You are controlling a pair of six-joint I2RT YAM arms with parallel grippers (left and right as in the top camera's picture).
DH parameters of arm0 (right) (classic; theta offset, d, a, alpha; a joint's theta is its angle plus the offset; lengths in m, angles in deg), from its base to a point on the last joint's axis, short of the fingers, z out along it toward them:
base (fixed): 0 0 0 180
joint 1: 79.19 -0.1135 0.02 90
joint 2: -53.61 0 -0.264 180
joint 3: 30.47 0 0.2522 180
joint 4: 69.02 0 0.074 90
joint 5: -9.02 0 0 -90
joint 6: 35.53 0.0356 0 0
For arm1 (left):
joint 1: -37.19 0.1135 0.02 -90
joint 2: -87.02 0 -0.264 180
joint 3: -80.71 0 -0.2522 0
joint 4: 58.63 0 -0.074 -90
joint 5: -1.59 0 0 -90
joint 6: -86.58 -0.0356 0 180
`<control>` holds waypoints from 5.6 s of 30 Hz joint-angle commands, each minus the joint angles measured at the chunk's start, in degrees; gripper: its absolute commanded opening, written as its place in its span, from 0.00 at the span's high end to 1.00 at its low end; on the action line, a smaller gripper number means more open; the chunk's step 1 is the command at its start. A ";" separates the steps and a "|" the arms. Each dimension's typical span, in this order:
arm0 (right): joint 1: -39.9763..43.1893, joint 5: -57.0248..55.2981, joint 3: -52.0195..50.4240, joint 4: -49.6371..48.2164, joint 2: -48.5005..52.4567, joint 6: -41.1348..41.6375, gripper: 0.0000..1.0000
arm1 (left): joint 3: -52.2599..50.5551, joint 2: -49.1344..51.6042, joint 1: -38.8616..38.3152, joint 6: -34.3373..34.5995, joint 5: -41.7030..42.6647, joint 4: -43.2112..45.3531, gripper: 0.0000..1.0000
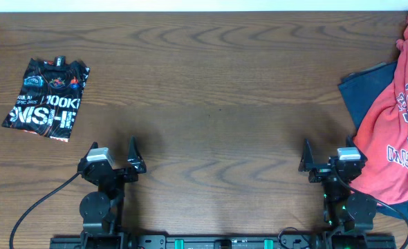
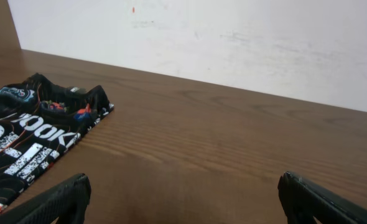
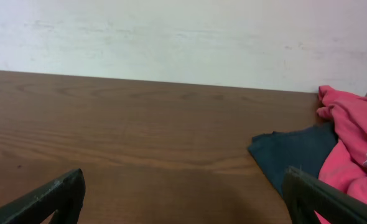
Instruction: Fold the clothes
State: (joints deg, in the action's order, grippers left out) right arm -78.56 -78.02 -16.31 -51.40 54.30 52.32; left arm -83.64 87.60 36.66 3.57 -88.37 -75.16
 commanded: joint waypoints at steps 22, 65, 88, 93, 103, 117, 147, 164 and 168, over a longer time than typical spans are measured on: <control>0.17 -0.35 -0.09 0.22 -0.26 -0.70 0.01 | -1.68 -0.50 -0.17 -1.16 0.17 -0.94 0.02; 0.17 0.55 -0.09 0.15 -0.26 0.46 0.01 | -1.66 -0.35 -0.17 -1.16 0.17 -1.22 0.02; 0.17 -6.62 21.84 20.59 23.56 5.55 0.01 | 11.10 11.15 -0.17 9.40 8.15 -11.13 0.02; 0.22 -6.60 35.34 32.83 41.57 5.53 0.01 | 21.68 22.12 -0.17 8.37 8.17 -21.09 0.02; 0.24 -0.70 55.06 45.16 66.07 5.53 0.01 | 35.74 36.94 -0.17 7.69 8.57 -30.36 0.02; 28.98 -32.20 53.59 52.48 68.74 39.41 0.03 | 35.80 37.38 -0.20 7.69 8.55 -32.35 0.02; 50.73 -0.37 54.60 45.40 75.76 28.04 0.99 | 35.80 37.38 -0.20 7.69 8.55 -33.03 0.02; 31.82 23.19 74.55 44.87 64.24 16.98 0.99 | 35.80 37.38 -0.20 7.72 8.55 -33.29 0.02; 30.91 24.44 74.55 34.99 64.24 22.84 0.99 | 35.80 37.38 -0.17 7.72 8.55 -33.90 0.02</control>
State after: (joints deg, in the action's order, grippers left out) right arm -46.76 -56.34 57.57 -13.59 119.02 71.27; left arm -48.95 124.95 36.64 11.76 -79.78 -108.56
